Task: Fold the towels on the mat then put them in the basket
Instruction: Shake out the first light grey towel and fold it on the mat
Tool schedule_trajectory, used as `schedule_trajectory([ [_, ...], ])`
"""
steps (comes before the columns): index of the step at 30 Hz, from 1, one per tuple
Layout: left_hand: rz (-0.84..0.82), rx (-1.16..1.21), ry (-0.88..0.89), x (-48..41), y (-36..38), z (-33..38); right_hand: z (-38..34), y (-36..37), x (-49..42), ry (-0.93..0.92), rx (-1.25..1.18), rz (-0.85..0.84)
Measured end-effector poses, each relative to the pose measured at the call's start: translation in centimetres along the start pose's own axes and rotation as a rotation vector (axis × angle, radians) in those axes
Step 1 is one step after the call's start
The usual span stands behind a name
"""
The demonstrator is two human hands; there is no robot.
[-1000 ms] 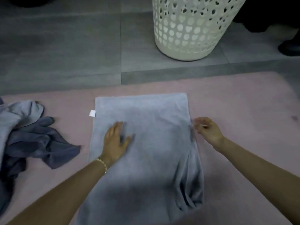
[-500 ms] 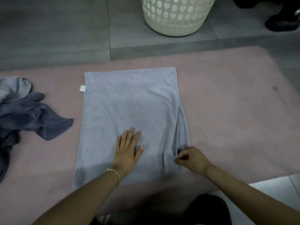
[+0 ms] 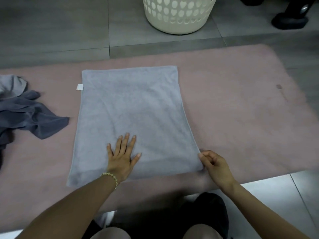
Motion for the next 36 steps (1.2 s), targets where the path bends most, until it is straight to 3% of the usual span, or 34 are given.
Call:
schedule_trajectory([
  [6,-0.008,-0.022,-0.009,0.0,-0.2,0.2,2.4,0.5,-1.2,0.028,0.139,0.11],
  [9,-0.004,0.085,-0.014,0.3,-0.5,1.6,2.8,0.3,-1.0,0.164,0.127,0.106],
  [11,-0.005,0.116,0.094,0.6,-0.3,3.6,3.1,0.4,-0.5,0.279,0.1,0.075],
  [14,-0.022,0.123,0.183,0.9,0.7,6.8,3.4,0.6,0.2,0.447,-0.066,0.07],
  [19,-0.067,0.097,0.095,0.6,1.5,8.4,2.2,0.2,0.5,0.671,-0.465,-0.074],
  [23,-0.075,0.119,0.099,0.6,1.4,8.2,1.3,0.4,-0.2,0.752,-0.517,-0.147],
  [28,-0.08,0.107,0.094,0.6,1.5,8.2,1.0,1.3,-1.0,0.819,-0.418,-0.218],
  [31,-0.076,0.11,0.097,0.6,1.3,8.3,2.2,1.0,-1.5,0.841,-0.507,-0.115],
  [36,-0.071,0.131,0.116,0.6,1.1,8.4,3.1,-1.9,-0.4,0.598,-0.449,0.011],
])
Point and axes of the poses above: each hand's wrist, its own x-axis away from the middle knuckle, its own y-axis out of the palm, z = x × y, the point moved 2 cm from there along -x, towards the middle knuckle, and after that the axes turned 14 degrees about z, right-handed, at the moved point
